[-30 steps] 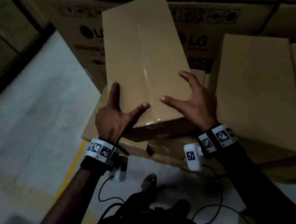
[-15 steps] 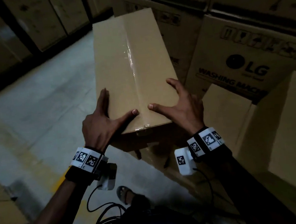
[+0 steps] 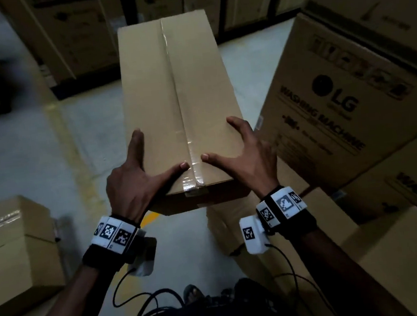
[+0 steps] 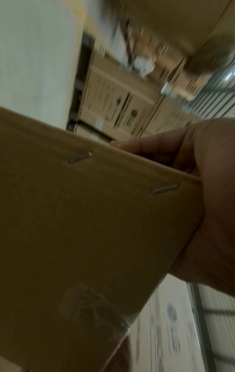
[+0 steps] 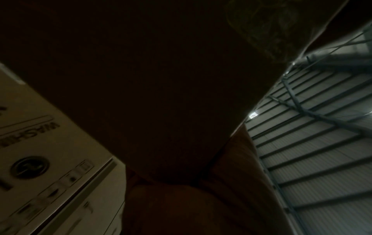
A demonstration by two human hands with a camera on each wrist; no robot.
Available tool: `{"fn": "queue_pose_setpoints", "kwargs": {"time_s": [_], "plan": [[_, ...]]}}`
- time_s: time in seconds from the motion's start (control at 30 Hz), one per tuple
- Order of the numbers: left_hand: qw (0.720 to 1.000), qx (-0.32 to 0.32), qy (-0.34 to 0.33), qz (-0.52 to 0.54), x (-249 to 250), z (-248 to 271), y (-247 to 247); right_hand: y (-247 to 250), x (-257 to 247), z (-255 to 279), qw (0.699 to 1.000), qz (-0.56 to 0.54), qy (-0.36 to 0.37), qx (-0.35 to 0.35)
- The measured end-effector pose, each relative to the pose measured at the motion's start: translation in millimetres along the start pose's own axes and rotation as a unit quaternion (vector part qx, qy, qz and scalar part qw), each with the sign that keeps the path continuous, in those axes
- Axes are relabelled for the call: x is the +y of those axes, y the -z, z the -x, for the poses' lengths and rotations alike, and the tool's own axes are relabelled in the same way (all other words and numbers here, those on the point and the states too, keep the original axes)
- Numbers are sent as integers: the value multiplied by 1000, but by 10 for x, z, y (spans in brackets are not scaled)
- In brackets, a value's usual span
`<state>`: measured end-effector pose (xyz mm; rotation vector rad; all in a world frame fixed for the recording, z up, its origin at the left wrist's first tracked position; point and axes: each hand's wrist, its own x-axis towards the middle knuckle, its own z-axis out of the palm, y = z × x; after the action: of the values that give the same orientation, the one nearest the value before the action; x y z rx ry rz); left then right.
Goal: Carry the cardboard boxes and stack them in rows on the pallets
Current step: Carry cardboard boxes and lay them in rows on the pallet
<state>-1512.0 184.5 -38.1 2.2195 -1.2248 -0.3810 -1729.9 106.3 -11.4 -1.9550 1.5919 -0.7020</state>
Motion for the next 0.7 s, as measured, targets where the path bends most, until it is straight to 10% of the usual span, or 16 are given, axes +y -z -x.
{"fn": "queue_pose_setpoints", "kwargs": {"time_s": [0.7], "plan": [[956, 87, 278, 14, -1358, -3249, 478, -2521, -1805, -3645, 957, 21, 185, -222]]}}
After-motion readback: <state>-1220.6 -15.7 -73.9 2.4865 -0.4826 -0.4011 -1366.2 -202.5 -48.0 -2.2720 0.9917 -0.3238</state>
